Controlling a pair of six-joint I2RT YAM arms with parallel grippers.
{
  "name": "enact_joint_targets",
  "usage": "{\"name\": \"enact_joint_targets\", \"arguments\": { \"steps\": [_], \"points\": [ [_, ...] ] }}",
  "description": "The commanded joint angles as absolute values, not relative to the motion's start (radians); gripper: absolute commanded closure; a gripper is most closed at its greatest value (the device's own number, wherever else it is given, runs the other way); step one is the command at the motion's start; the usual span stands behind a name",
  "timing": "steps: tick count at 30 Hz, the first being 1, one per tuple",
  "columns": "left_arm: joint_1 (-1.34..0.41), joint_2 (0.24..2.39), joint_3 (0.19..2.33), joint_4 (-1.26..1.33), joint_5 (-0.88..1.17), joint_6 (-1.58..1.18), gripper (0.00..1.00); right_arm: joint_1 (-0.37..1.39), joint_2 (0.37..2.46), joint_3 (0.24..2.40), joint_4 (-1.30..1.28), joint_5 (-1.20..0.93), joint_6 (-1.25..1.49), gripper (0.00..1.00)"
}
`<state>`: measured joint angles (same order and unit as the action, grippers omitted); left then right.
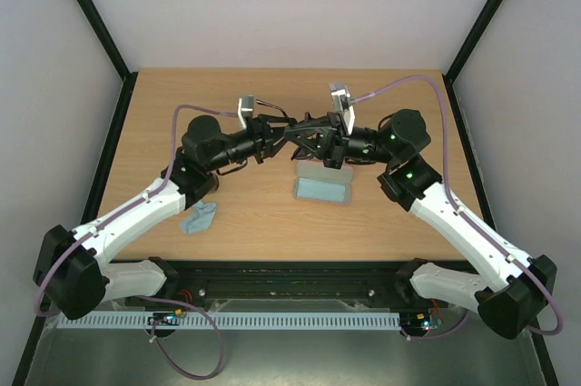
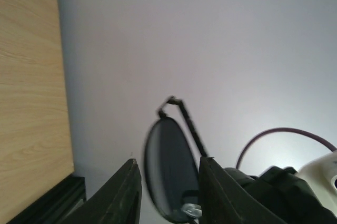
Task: Organize the sunglasses
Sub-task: Fold the sunglasses.
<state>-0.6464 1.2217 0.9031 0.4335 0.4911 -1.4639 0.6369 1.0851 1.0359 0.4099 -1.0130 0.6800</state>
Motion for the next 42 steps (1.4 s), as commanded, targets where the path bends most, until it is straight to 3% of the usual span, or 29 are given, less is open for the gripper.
{"name": "enact_joint_targets", "arguments": {
  "steps": [1, 13, 22, 31, 34, 40, 42],
  "points": [
    [-0.632, 1.216, 0.865, 0.630, 0.556, -1.608, 0.69, 0.637, 1.101, 1.070, 0.474, -1.038, 0.659, 0.99],
    [-0.631, 1.252, 0.858, 0.686, 0.566, -1.661, 0.89, 0.637, 1.113, 1.050, 0.507, -1.035, 0.682, 0.99],
    [-0.630, 1.271, 0.861, 0.682, 0.585, -1.669, 0.80, 0.637, 1.108, 1.041, 0.527, -1.026, 0.697, 0.99],
    [-0.631, 1.286, 0.859, 0.657, 0.578, -1.661, 0.85, 0.637, 1.107, 1.037, 0.535, -1.023, 0.709, 0.99],
    [-0.630, 1.283, 0.839, 0.709, 0.567, -1.695, 0.93, 0.637, 1.109, 1.033, 0.535, -1.023, 0.710, 0.99],
    [-0.626, 1.279, 0.841, 0.711, 0.552, -1.683, 0.97, 0.637, 1.108, 1.007, 0.534, -1.013, 0.737, 0.98],
    [-0.626, 1.274, 0.841, 0.705, 0.546, -1.660, 0.98, 0.637, 1.103, 0.999, 0.514, -0.998, 0.747, 0.89]
  ]
}}
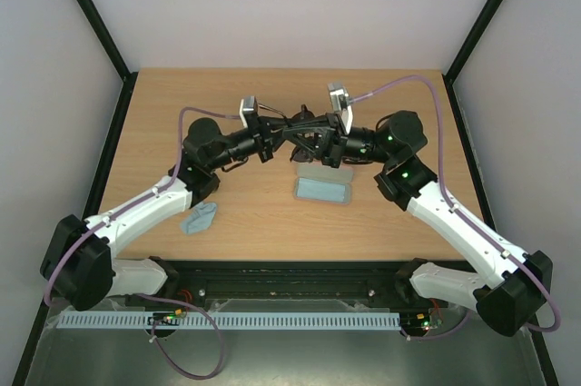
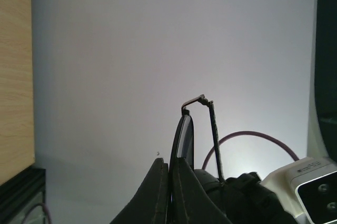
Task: Organize the sunglasses
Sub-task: Fold the sunglasses.
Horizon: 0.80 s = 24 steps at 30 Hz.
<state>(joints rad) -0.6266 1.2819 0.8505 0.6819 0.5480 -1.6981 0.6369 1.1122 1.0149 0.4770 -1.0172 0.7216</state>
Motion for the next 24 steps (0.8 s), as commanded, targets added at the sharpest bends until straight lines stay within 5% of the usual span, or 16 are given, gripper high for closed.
{"name": "enact_joint_targets", "arguments": {
  "steps": [1, 3, 4, 12, 15, 24],
  "points": [
    [-0.626, 1.270, 0.842, 0.695, 0.540, -1.639, 0.98, 0.637, 1.098, 0.998, 0.487, -0.991, 0.743, 0.83],
    [-0.626, 1.253, 0.846, 0.656, 0.513, -1.574, 0.98, 0.637, 1.074, 1.011, 0.377, -0.915, 0.702, 0.60],
    [-0.626, 1.241, 0.849, 0.628, 0.499, -1.541, 0.98, 0.637, 1.059, 1.019, 0.319, -0.878, 0.679, 0.56],
    [-0.623, 1.148, 0.895, 0.404, 0.386, -1.252, 0.98, 0.637, 0.949, 1.121, -0.122, -0.651, 0.505, 0.45],
    [-0.621, 1.118, 0.901, 0.359, 0.339, -1.163, 0.98, 0.637, 0.903, 1.110, -0.153, -0.669, 0.483, 0.46],
    [-0.619, 1.083, 0.927, 0.254, 0.309, -0.988, 0.98, 0.637, 0.937, 0.987, 0.066, -0.912, 0.652, 0.70]
  ]
}}
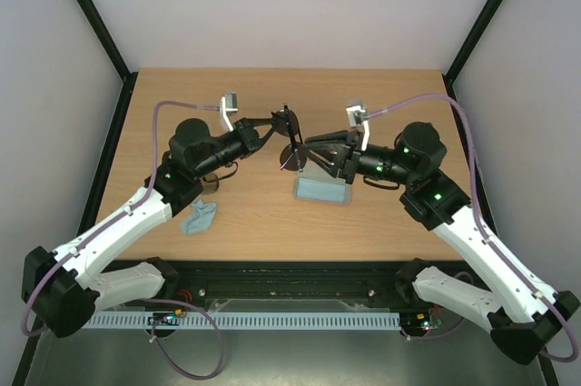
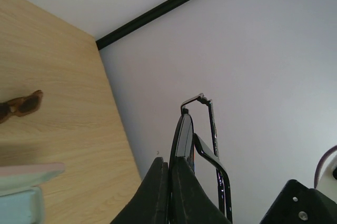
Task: Organize the sunglasses
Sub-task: Fold the sunglasses.
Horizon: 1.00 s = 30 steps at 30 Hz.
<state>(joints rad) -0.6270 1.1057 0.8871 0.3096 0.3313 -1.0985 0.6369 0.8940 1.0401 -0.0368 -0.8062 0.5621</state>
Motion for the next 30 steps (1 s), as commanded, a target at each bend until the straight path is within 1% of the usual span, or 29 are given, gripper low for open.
{"name": "enact_joint_targets", "arguments": {
  "steps": [1, 5, 8, 12, 15, 23, 30],
  "points": [
    [-0.619, 1.083, 0.927, 0.246, 0.312, -0.981, 0.98, 0.637, 0.955, 0.983, 0.068, -0.911, 0.666, 0.70],
    [-0.619, 1.083, 0.915, 0.222, 0.318, -0.967, 0.98, 0.637, 1.023, 0.981, 0.038, -0.871, 0.666, 0.71],
    [-0.616, 1.078, 0.890, 0.212, 0.321, -0.949, 0.98, 0.637, 1.043, 0.986, -0.016, -0.768, 0.660, 0.71],
    [-0.612, 1.058, 0.851, 0.212, 0.323, -0.912, 0.98, 0.637, 1.006, 0.950, -0.019, -0.611, 0.693, 0.71],
    [-0.608, 1.048, 0.834, 0.222, 0.331, -0.893, 0.98, 0.637, 0.984, 0.908, -0.015, -0.562, 0.718, 0.71],
    [-0.603, 1.062, 0.835, 0.278, 0.407, -0.903, 0.98, 0.637, 1.042, 0.890, -0.025, -0.624, 0.711, 0.72],
    [-0.603, 1.075, 0.838, 0.301, 0.438, -0.906, 0.98, 0.637, 1.063, 0.867, 0.037, -0.713, 0.737, 0.82]
  ]
}}
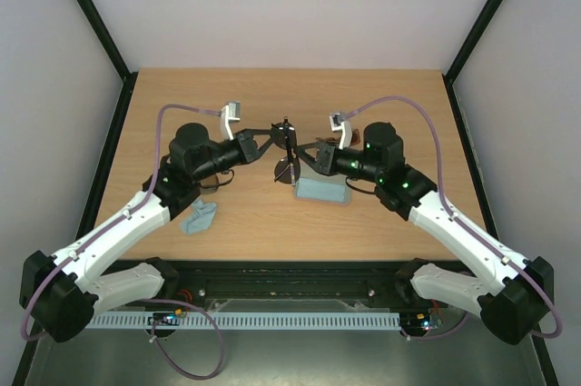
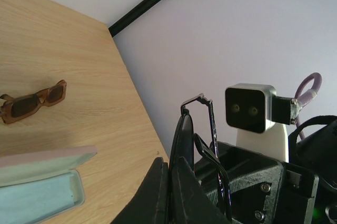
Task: Organize the sunglasses
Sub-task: Fold the sunglasses.
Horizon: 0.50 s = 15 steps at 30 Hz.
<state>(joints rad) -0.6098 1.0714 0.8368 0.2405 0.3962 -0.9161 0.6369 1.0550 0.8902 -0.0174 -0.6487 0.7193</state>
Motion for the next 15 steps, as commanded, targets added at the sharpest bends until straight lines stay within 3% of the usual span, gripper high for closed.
{"name": "enact_joint_targets", "arguments": {
  "steps": [1, 10, 13, 15],
  "points": [
    [-0.603, 1.076, 0.838, 0.306, 0.441, -0.907, 0.98, 0.637, 1.063, 0.860, 0.047, -0.724, 0.746, 0.83],
    [-0.603, 1.080, 0.839, 0.310, 0.445, -0.907, 0.98, 0.637, 1.042, 0.821, 0.153, -0.756, 0.834, 0.98],
    [-0.603, 1.083, 0.847, 0.284, 0.436, -0.894, 0.86, 0.637, 1.026, 0.815, 0.160, -0.716, 0.850, 0.99],
    [-0.603, 1.086, 0.856, 0.243, 0.415, -0.880, 0.73, 0.637, 1.011, 0.811, 0.147, -0.659, 0.850, 0.99]
  ]
}}
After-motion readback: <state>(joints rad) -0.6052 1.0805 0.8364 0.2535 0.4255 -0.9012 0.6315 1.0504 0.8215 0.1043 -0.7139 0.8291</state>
